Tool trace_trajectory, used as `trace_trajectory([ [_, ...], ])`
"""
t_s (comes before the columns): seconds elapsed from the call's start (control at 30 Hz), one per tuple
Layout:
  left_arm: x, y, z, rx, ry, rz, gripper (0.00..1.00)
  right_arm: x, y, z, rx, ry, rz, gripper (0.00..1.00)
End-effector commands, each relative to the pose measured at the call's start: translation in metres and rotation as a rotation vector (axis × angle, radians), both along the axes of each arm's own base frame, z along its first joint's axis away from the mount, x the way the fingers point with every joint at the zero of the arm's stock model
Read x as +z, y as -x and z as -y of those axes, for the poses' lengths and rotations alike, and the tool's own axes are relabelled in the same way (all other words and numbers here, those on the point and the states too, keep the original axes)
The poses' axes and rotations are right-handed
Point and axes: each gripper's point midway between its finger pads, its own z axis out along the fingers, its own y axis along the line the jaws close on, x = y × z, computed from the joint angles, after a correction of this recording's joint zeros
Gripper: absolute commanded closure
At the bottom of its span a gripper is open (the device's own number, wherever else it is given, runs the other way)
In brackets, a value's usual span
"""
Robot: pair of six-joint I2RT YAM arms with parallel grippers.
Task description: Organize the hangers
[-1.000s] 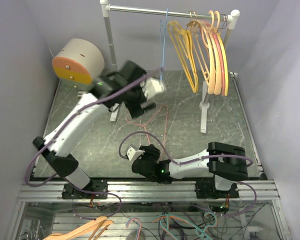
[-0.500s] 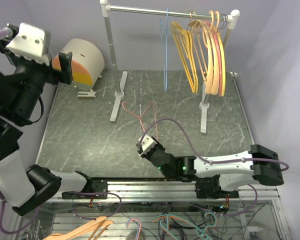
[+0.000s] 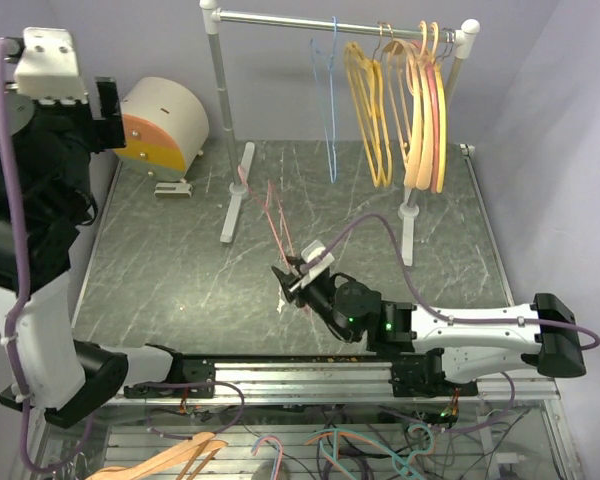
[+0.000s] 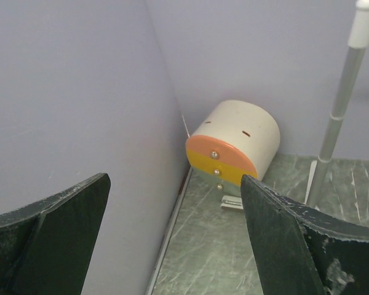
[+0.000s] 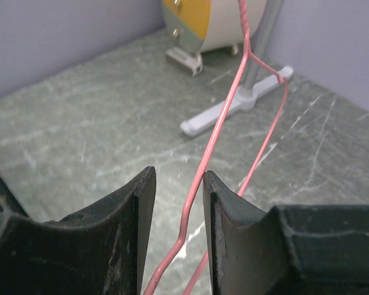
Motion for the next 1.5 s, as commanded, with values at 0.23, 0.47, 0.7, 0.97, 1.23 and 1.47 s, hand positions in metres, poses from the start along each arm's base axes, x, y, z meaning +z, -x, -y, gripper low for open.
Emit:
trace_trajectory([
  [0.23,0.033,0.030,-0.024,0.090,0.063,0.143,0.01,0.132,-0.070,0.004,-0.339,-0.281,0.195,1.00],
  [0.47,0.031,0.027,-0.027,0.113,0.049,0.134,0.01,0.178,-0.122,-0.002,-0.328,-0.367,0.230,1.00],
  [0.7,0.028,0.023,-0.025,0.107,0.037,0.122,0.01,0.216,-0.173,-0.011,-0.300,-0.410,0.260,1.00],
  [0.97,0.025,0.021,-0.023,0.096,0.024,0.111,0.01,0.229,-0.219,-0.022,-0.278,-0.439,0.233,1.00],
  [1.23,0.021,0.019,-0.023,0.099,0.015,0.097,0.01,0.215,-0.242,-0.021,-0.307,-0.438,0.202,1.00],
  [1.47,0.023,0.019,-0.029,0.141,0.011,0.103,0.01,0.192,-0.251,-0.017,-0.354,-0.390,0.186,1.00],
])
